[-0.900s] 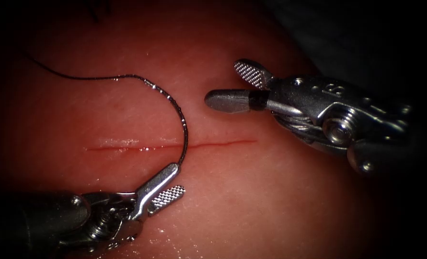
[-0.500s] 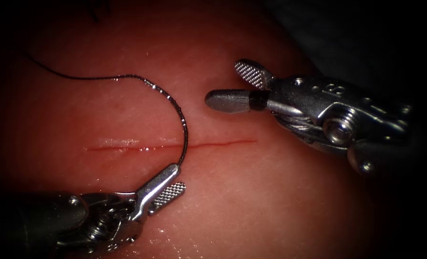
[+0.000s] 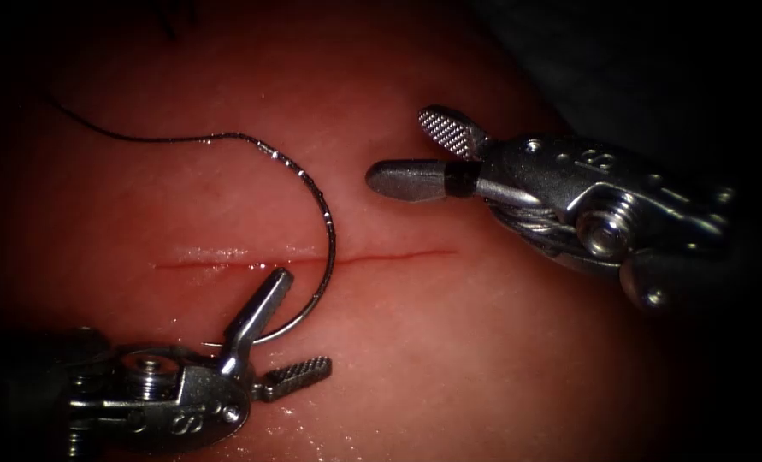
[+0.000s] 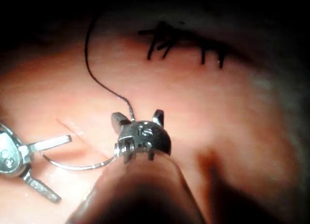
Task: Wound Closure
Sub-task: Pick up the needle with the left gripper
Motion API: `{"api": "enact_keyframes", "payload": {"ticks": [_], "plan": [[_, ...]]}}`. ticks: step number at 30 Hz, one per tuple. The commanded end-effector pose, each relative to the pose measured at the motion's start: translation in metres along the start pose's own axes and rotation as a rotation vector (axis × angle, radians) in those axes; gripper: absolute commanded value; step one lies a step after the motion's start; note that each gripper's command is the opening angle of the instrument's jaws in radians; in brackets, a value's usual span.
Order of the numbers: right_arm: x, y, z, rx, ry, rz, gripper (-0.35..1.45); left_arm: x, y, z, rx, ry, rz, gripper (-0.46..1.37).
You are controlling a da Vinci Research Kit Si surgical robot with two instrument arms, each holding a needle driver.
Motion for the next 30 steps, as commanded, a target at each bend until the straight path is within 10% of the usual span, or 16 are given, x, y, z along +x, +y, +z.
{"api": "enact_keyframes", "payload": {"ticks": [1,13,30], "plan": [[0.0,0.0,0.0,0.003,0.0,0.0,1.0,0.0001,0.0002,0.0001,-0.029,-0.019,-0.032,0.84],[-0.0001,0.0003,-0.0003,0.006,-0.001,-0.002,1.0,0.0029,-0.0021,-0.0002,-0.339,-0.085,-0.414,0.9],[-0.0001,0.0003,-0.0005,0.005,0.0,-0.003,1.01,0.0044,-0.0076,-0.0009,-0.447,-0.213,-0.566,0.9]]}}
